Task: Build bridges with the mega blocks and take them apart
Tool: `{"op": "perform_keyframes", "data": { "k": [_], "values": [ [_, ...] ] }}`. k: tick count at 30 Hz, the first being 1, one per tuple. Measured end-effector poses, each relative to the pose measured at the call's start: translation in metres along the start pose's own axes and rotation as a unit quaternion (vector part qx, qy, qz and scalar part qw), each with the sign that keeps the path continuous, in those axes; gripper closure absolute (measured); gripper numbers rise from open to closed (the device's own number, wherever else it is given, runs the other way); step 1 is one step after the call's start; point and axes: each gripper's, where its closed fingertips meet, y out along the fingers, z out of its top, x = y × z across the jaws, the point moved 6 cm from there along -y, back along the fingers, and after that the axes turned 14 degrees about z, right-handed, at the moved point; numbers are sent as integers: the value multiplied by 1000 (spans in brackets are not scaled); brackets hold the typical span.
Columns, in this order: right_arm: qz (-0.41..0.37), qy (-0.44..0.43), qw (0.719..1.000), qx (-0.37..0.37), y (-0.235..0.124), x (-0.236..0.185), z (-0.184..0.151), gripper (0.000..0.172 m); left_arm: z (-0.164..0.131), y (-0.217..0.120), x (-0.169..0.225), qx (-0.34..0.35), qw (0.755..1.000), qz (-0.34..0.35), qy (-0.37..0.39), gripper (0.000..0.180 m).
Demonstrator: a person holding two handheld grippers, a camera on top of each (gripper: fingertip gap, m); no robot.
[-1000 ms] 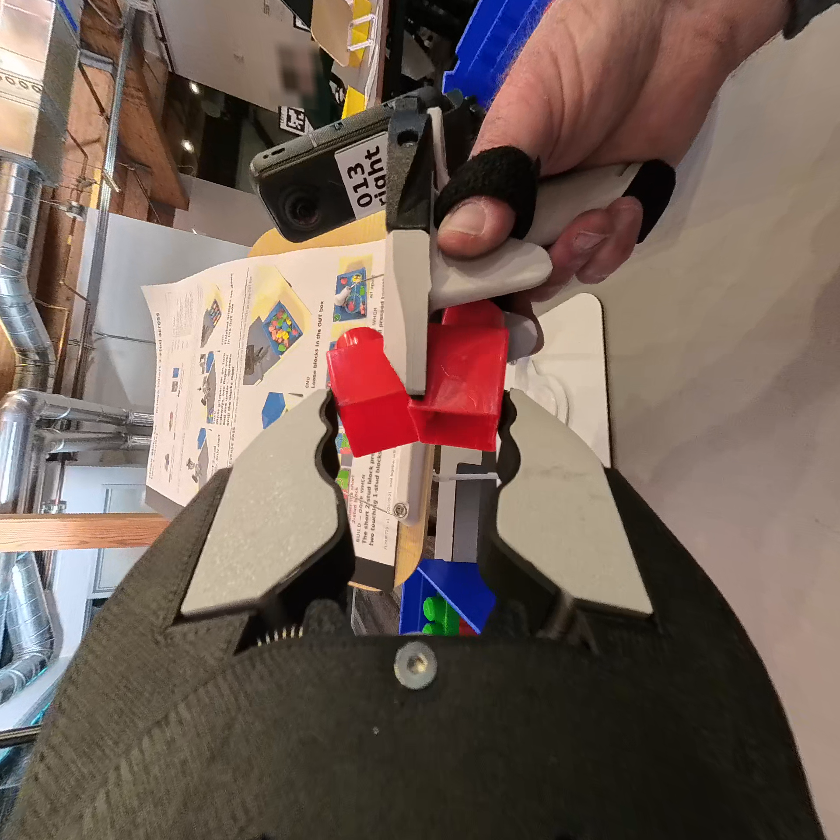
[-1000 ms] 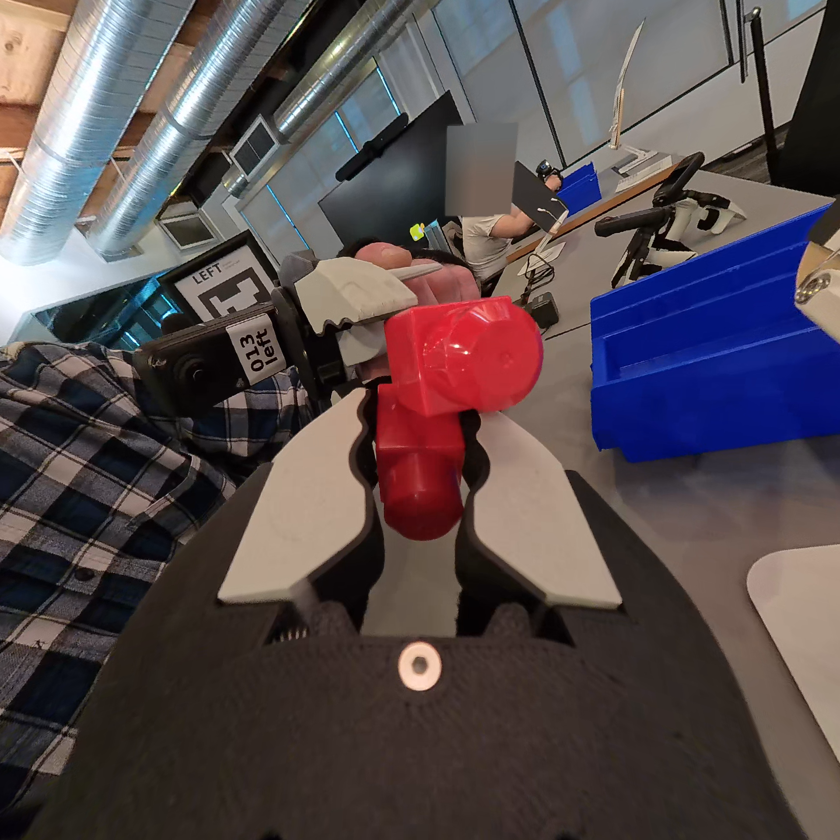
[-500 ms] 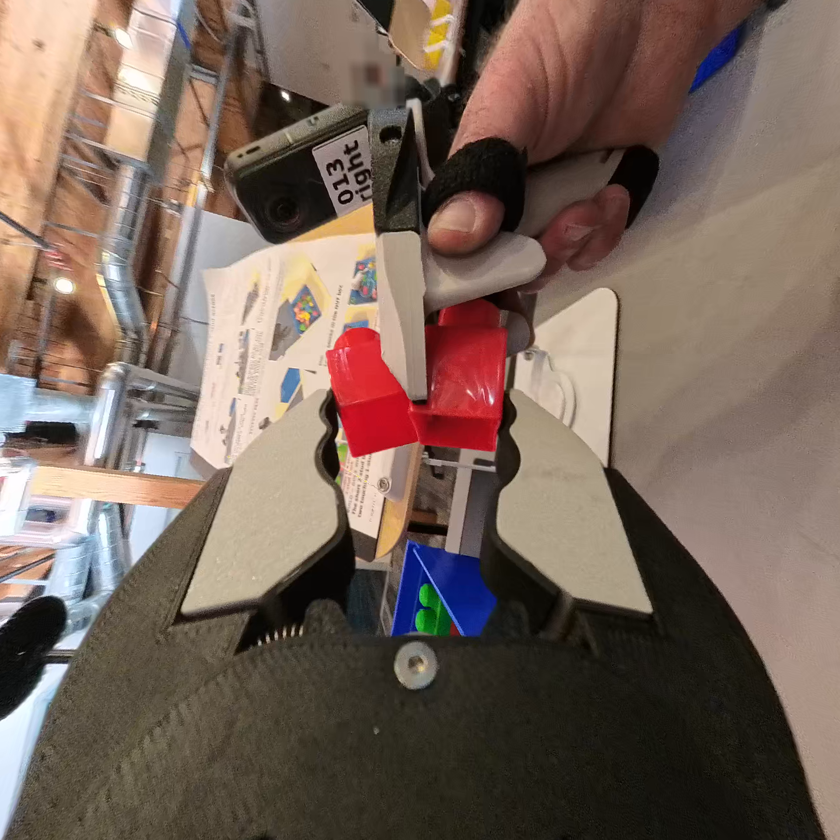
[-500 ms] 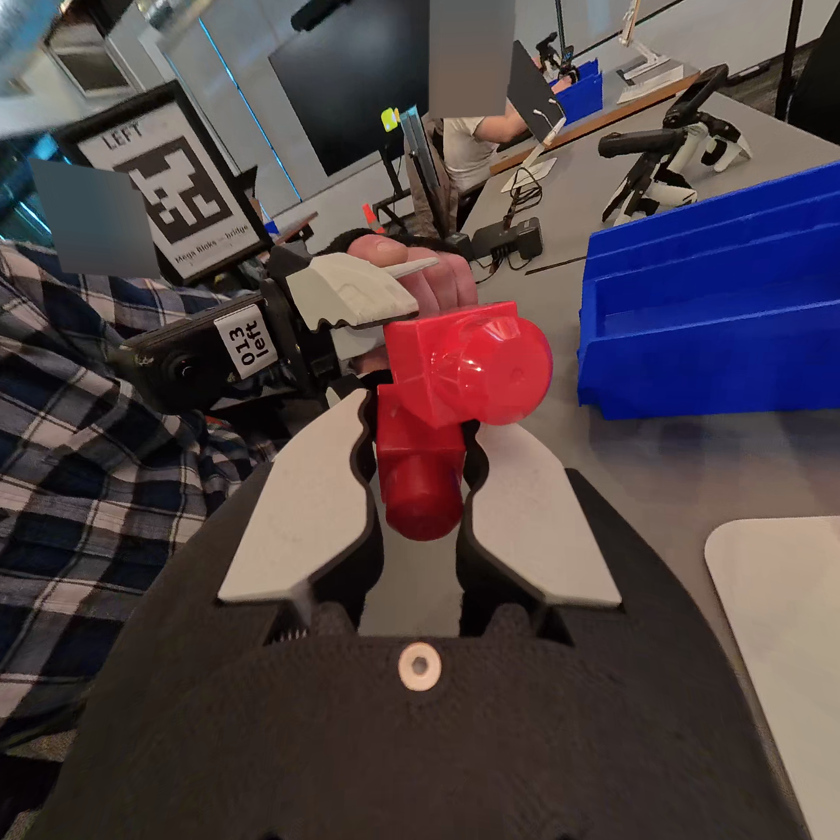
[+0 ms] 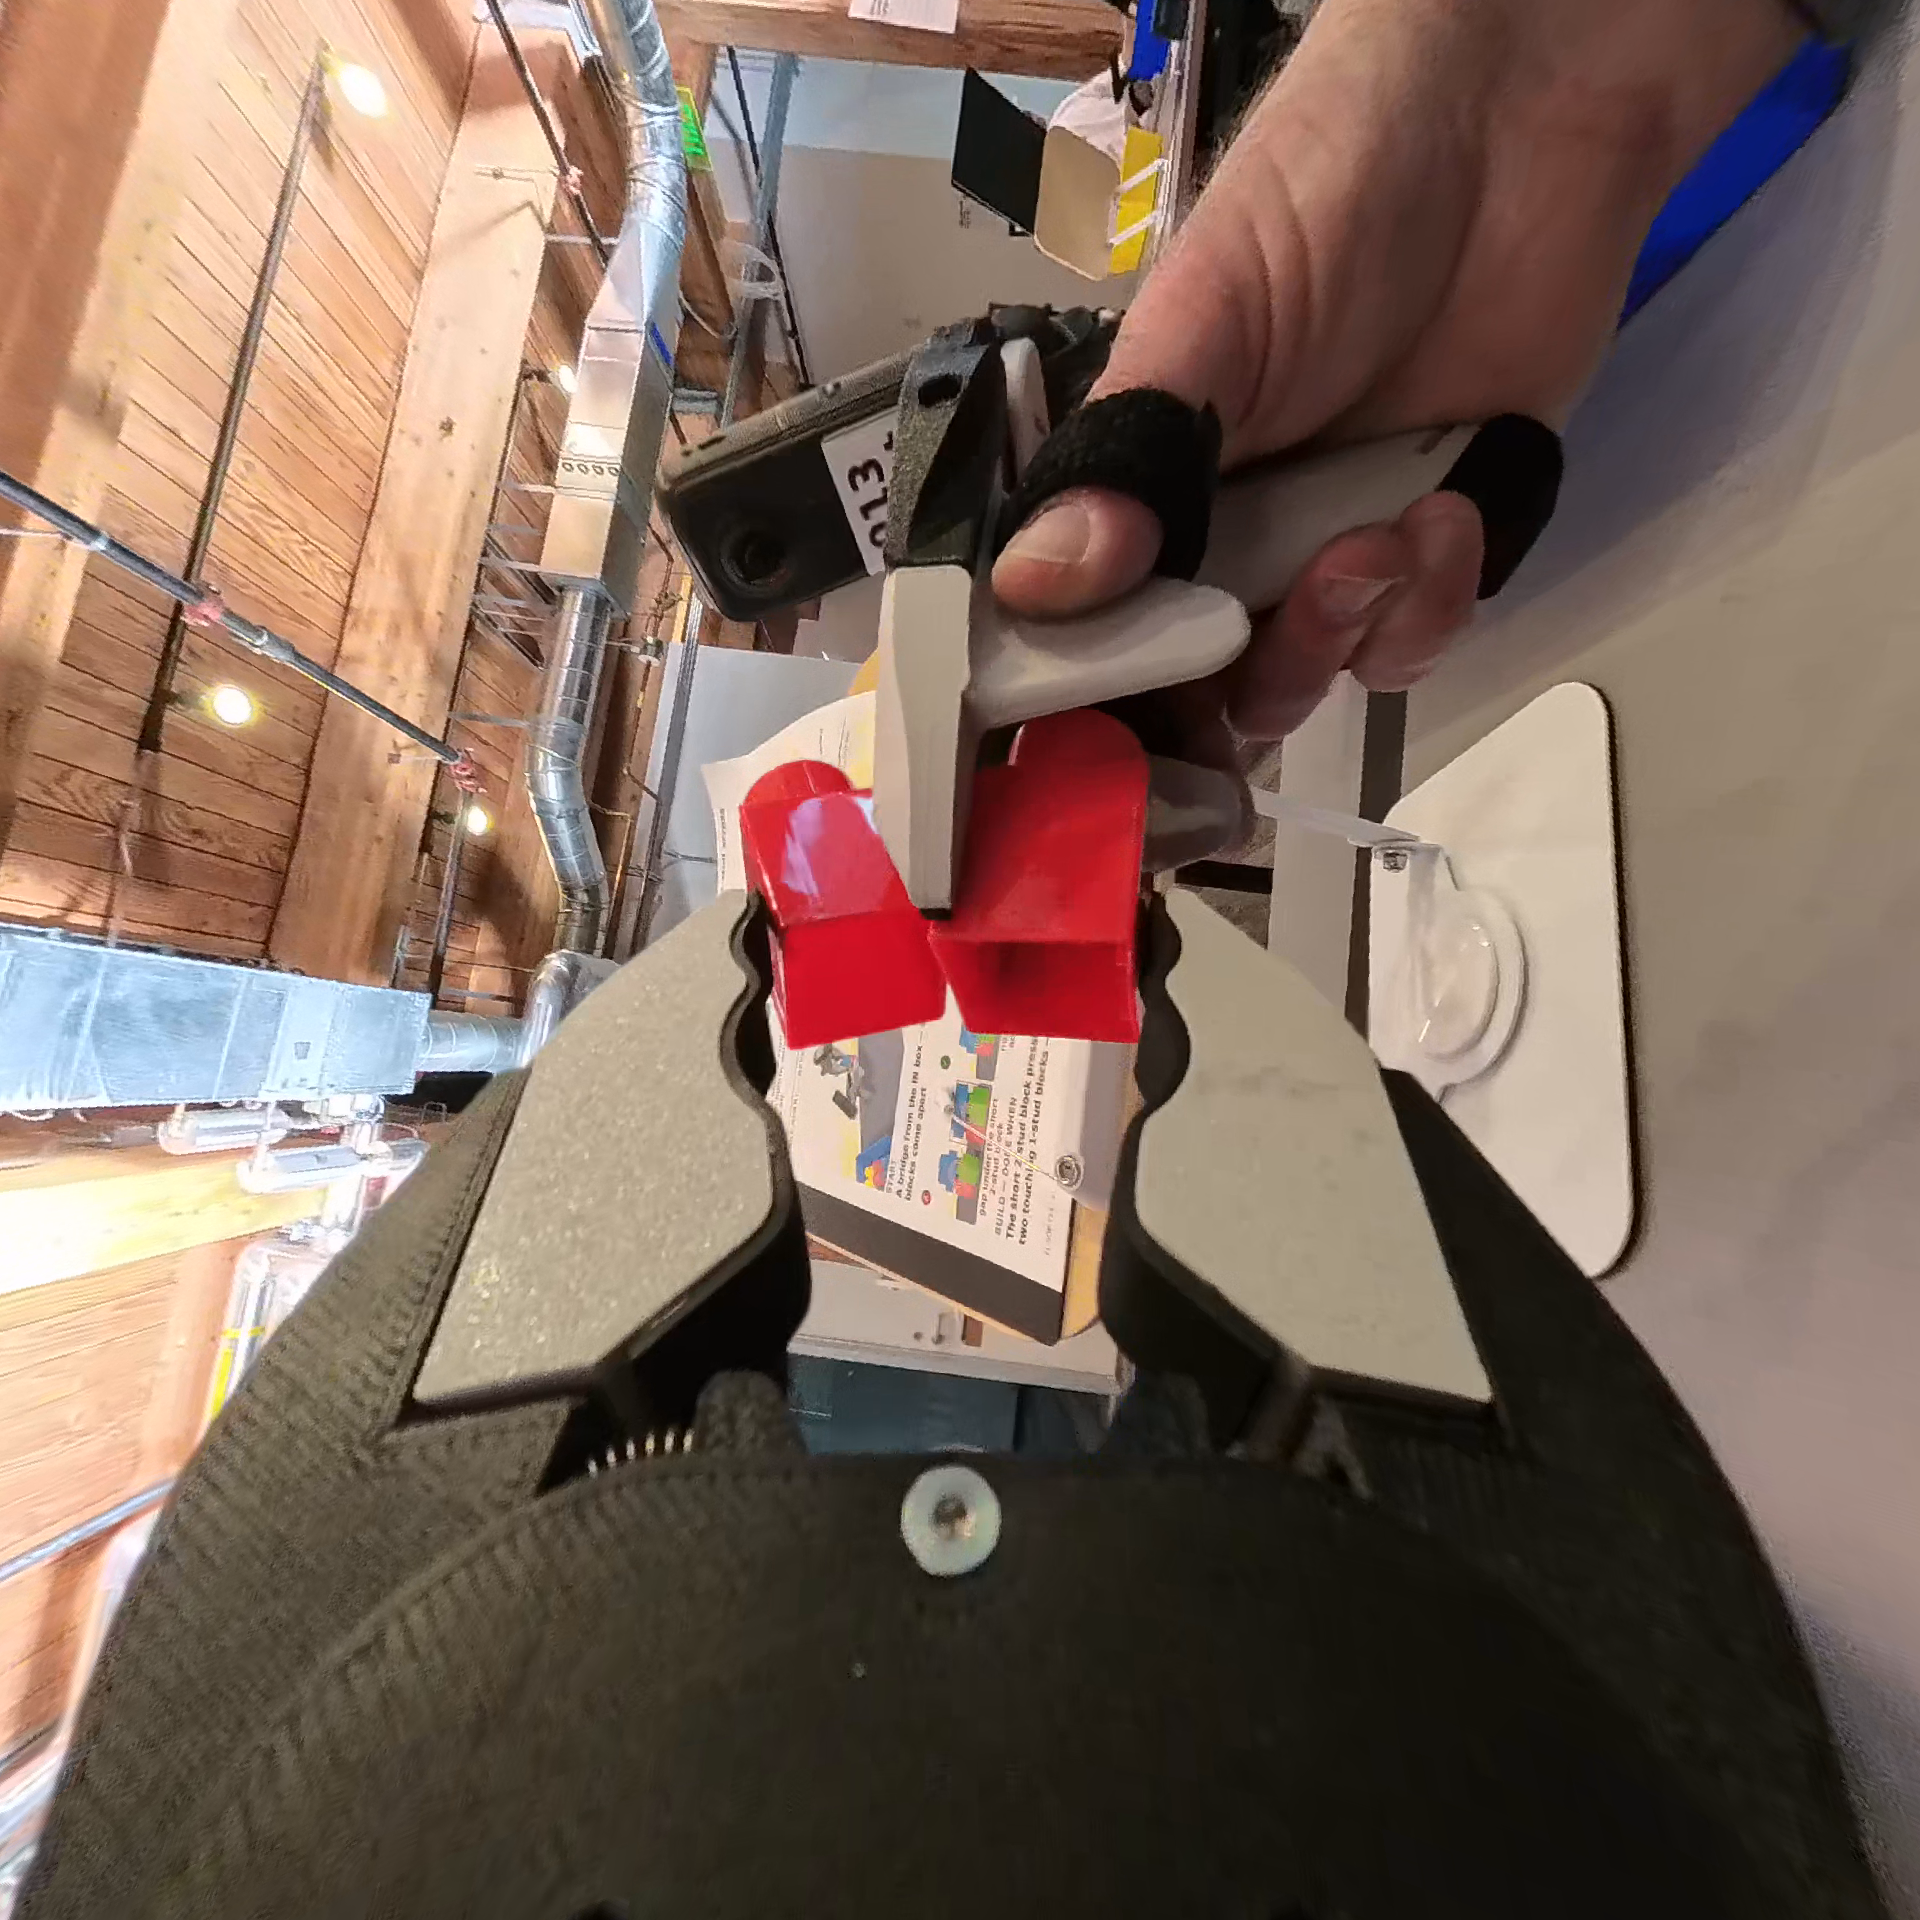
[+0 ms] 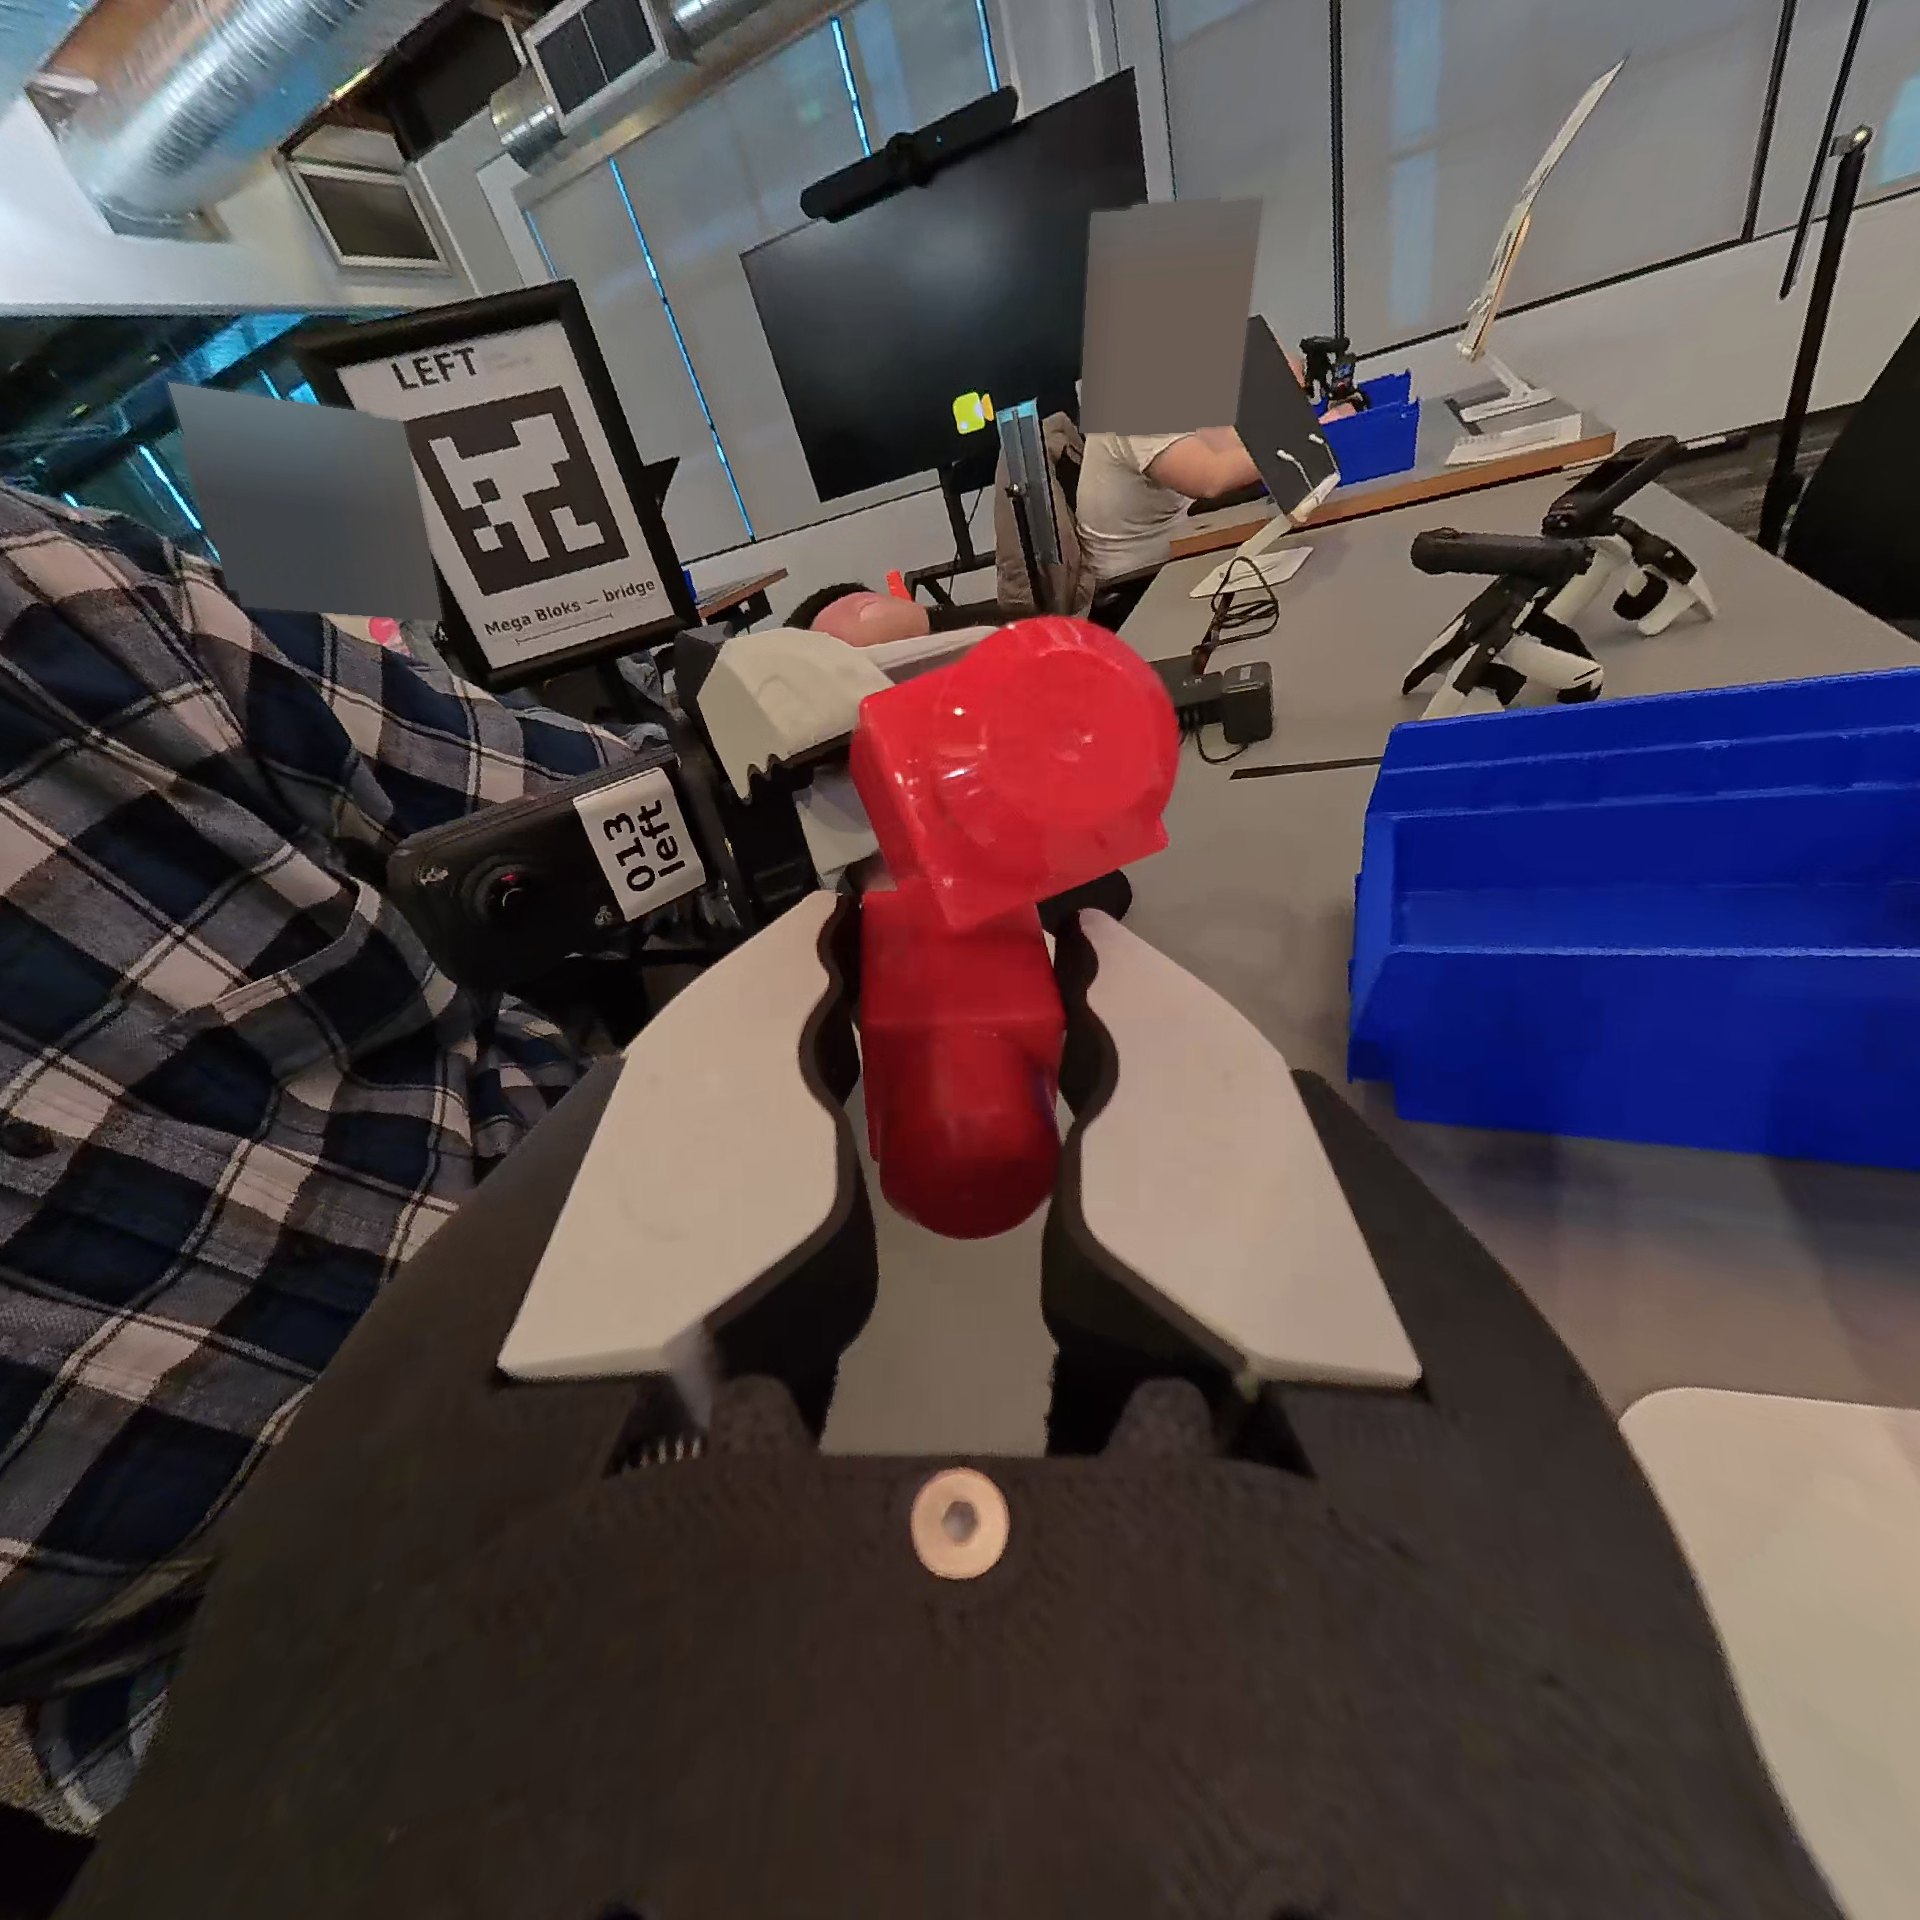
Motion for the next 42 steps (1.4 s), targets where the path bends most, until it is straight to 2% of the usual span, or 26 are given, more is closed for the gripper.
{"op": "perform_keyframes", "data": {
  "k": [11, 19, 21, 26, 32, 34, 42],
  "values": [
    [-80, -97, 990, -59, 8, -18, 17, 135, 6, 4, -15, 32, 999, 19, 17, 112],
    [-39, -71, 997, 14, 8, -15, 19, 135, 13, 7, -25, 63, 997, -23, 33, 112],
    [-38, -68, 997, 18, 8, -15, 19, 134, 11, 7, -24, 59, 997, -42, 31, 120],
    [-52, -61, 997, 6, 7, -12, 18, 134, 8, 6, -23, 55, 997, -48, 16, 122],
    [-72, -64, 995, 11, 3, -7, 16, 134, 4, 3, -15, 49, 997, -50, 22, 120],
    [-71, -63, 995, 21, 3, -6, 16, 134, 3, 2, -15, 49, 997, -52, 21, 124],
    [-89, -63, 993, 36, -6, 0, 15, 134, -3, -2, -18, 30, 998, -49, 3, 125]
  ]
}}
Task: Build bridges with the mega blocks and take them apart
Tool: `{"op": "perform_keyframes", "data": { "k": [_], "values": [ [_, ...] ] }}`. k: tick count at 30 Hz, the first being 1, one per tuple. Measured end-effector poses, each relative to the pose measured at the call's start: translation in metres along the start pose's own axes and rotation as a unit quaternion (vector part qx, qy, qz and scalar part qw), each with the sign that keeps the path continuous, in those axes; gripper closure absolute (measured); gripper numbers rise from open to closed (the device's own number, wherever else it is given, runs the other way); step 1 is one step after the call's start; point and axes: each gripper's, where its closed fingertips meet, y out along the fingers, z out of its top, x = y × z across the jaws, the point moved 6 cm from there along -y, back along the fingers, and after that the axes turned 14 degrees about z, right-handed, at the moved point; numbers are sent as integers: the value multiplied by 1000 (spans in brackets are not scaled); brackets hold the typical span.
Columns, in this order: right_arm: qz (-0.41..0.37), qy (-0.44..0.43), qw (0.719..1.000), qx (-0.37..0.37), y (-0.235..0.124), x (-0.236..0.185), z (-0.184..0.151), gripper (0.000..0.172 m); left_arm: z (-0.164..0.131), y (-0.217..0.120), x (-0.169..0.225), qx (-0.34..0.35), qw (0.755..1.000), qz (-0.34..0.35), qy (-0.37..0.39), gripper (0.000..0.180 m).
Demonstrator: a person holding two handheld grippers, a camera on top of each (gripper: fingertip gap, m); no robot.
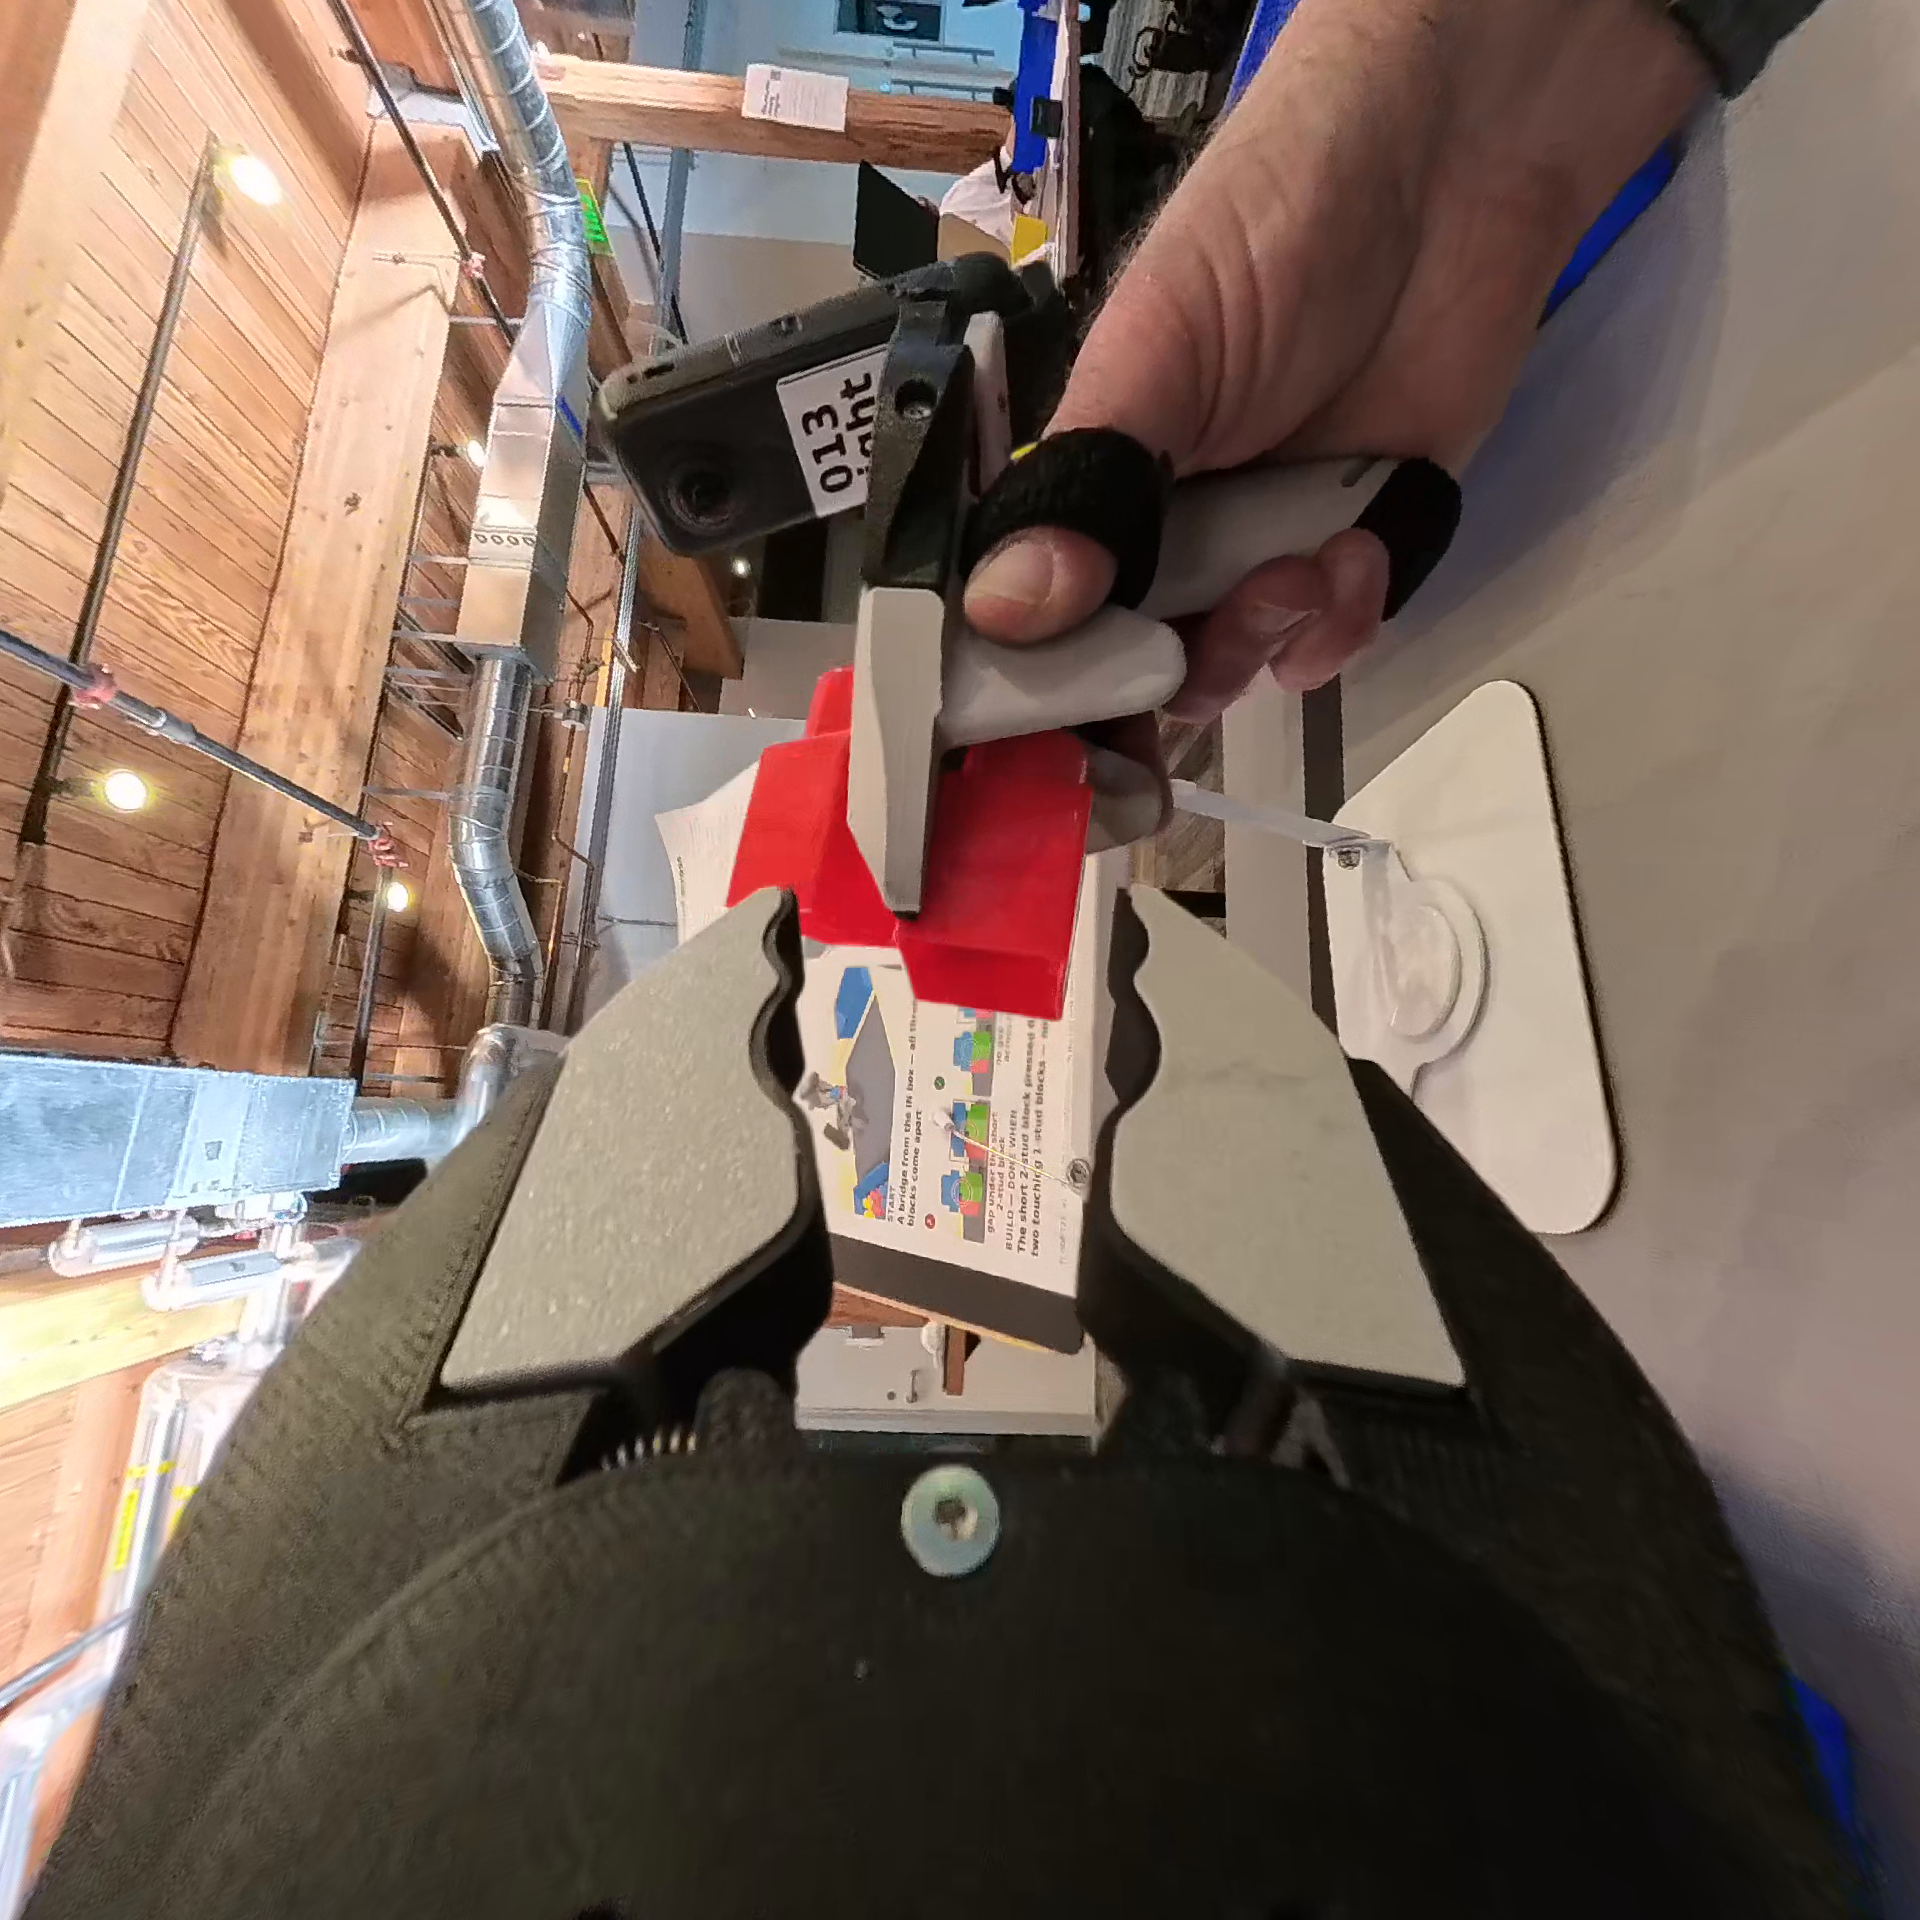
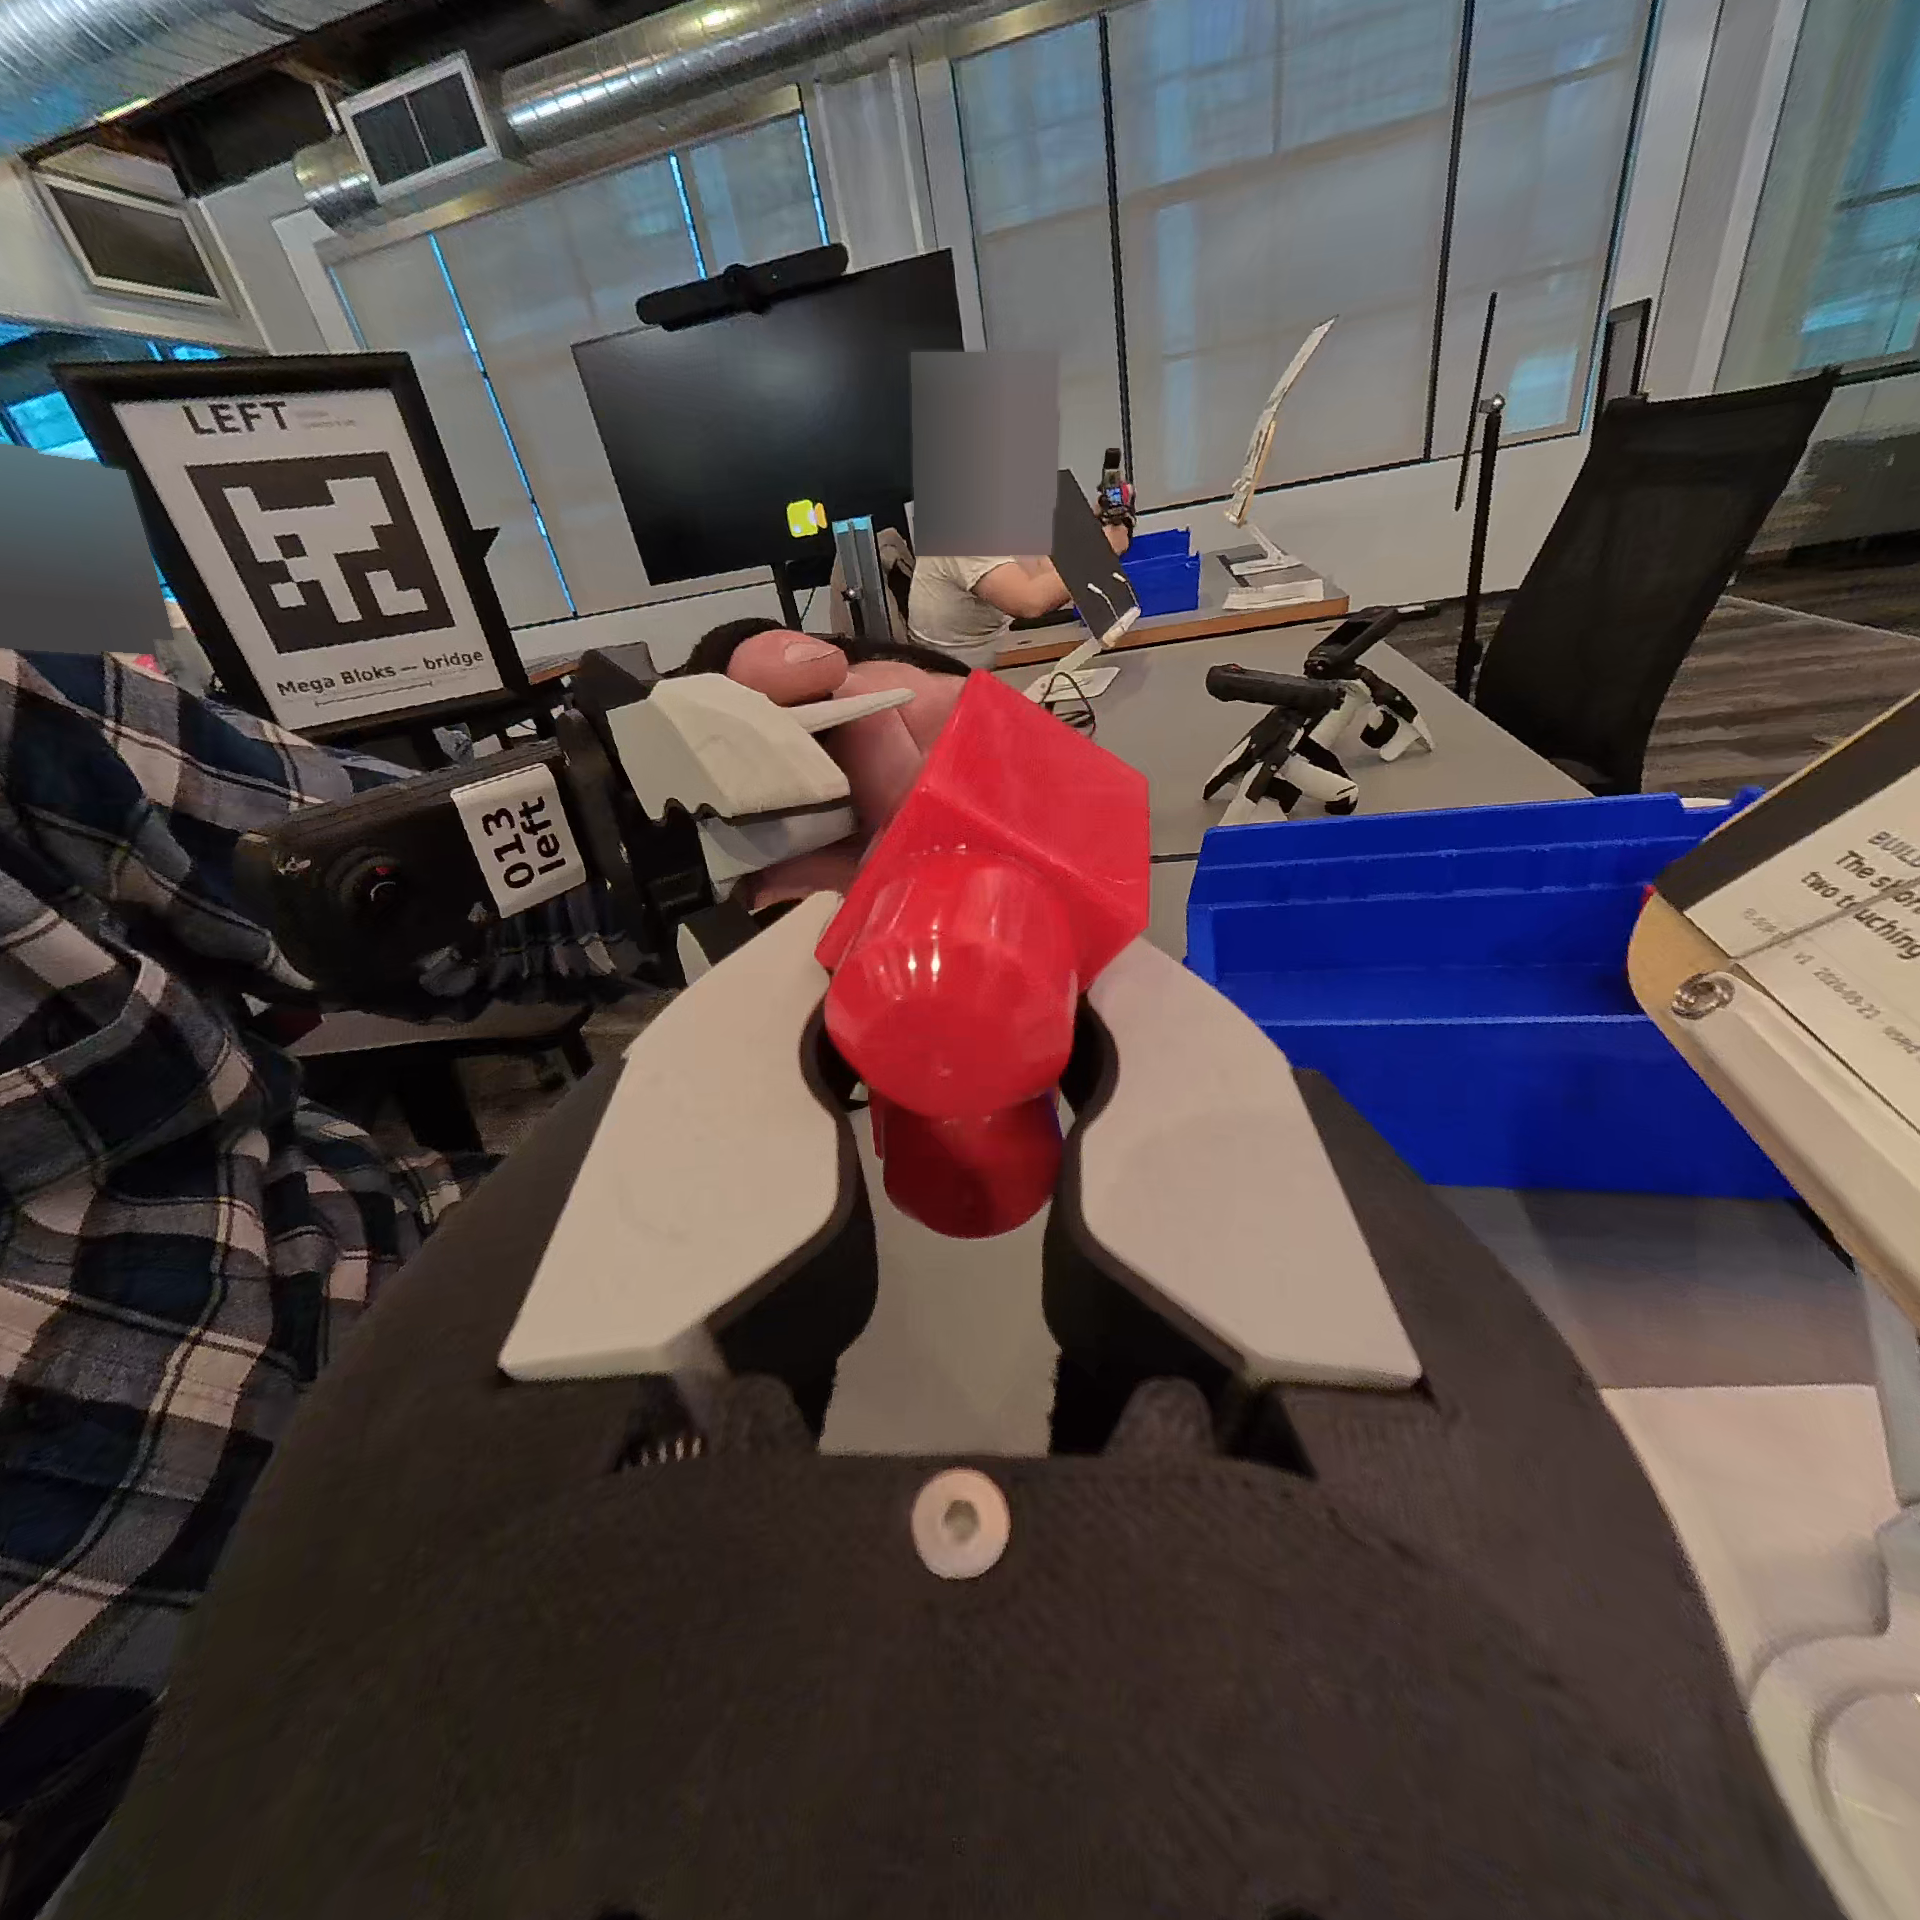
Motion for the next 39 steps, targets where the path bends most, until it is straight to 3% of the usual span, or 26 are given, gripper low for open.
{"op": "perform_keyframes", "data": {
  "k": [6, 9, 12, 16, 22, 28, 29, 31, 35, 39],
  "values": [
    [-25, -8, 1000, -1, -9, 2, 5, 134, -8, -9, -2, -23, 999, 7, -33, 132],
    [-55, -19, 998, -5, -25, 2, 14, 134, -20, -19, -3, -51, 997, 2, -52, 155],
    [-124, -41, 991, -12, -62, 4, 31, 135, -38, -32, -1, -87, 994, -2, -72, 180],
    [-246, -70, 967, -12, -139, 3, 49, 134, -62, -44, 4, -135, 987, -6, -87, 180],
    [-425, -49, 904, -27, -253, -10, 51, 135, -83, -48, 14, -171, 980, -18, -101, 180],
    [-562, 67, 821, -75, -341, 5, -7, 134, -101, -45, 32, -202, 973, -40, -107, 180],
    [-580, 82, 807, -73, -352, 7, -16, 125, -104, -45, 34, -205, 972, -38, -109, 180],
    [-584, 115, 801, -66, -363, 9, -28, 118, -110, -44, 35, -216, 969, -39, -111, 180],
    [-614, 131, 776, -68, -375, 5, -29, 85, -122, -45, 33, -234, 963, -39, -129, 180],
    [-616, 83, 782, -47, -365, -6, -2, 83, -136, -48, 28, -260, 955, -30, -136, 178]
  ]
}}
